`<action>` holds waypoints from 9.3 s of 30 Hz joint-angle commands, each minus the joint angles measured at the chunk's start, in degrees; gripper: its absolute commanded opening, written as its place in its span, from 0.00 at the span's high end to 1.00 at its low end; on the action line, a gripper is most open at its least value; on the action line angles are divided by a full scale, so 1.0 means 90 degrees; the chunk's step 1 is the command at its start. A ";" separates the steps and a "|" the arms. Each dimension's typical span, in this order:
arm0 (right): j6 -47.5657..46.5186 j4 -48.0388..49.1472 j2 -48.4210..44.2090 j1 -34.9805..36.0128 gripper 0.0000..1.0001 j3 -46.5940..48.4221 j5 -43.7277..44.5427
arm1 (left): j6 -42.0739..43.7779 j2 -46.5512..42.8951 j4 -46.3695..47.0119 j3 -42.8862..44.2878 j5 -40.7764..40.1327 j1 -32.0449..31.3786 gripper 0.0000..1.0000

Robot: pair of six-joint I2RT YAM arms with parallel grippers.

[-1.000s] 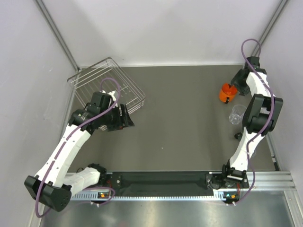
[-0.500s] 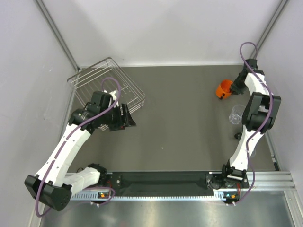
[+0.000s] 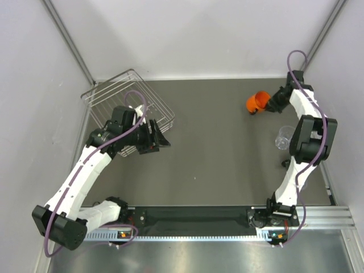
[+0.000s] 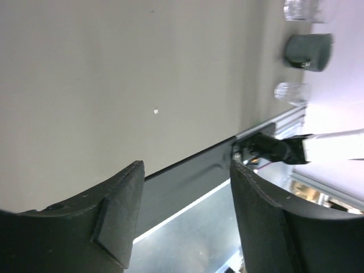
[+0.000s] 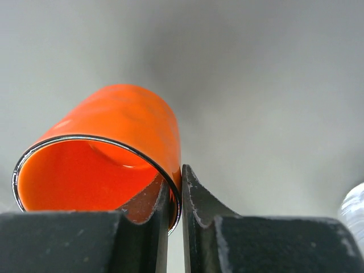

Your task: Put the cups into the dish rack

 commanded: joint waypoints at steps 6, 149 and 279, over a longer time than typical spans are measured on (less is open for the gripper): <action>0.1463 0.1253 -0.2629 0.1907 1.00 -0.1067 -0.1832 | -0.0922 0.0209 0.1502 0.0312 0.1108 -0.0019 0.27; -0.0285 -0.4712 -0.7885 0.4097 0.43 -0.1615 0.2737 | 0.2349 0.7064 0.2323 0.5801 -0.4086 0.2217 1.00; 0.4247 -0.3550 -0.3608 -0.2603 0.51 -0.1995 0.2444 | 0.2925 -0.1628 -0.0108 0.0771 -0.1029 0.0196 0.23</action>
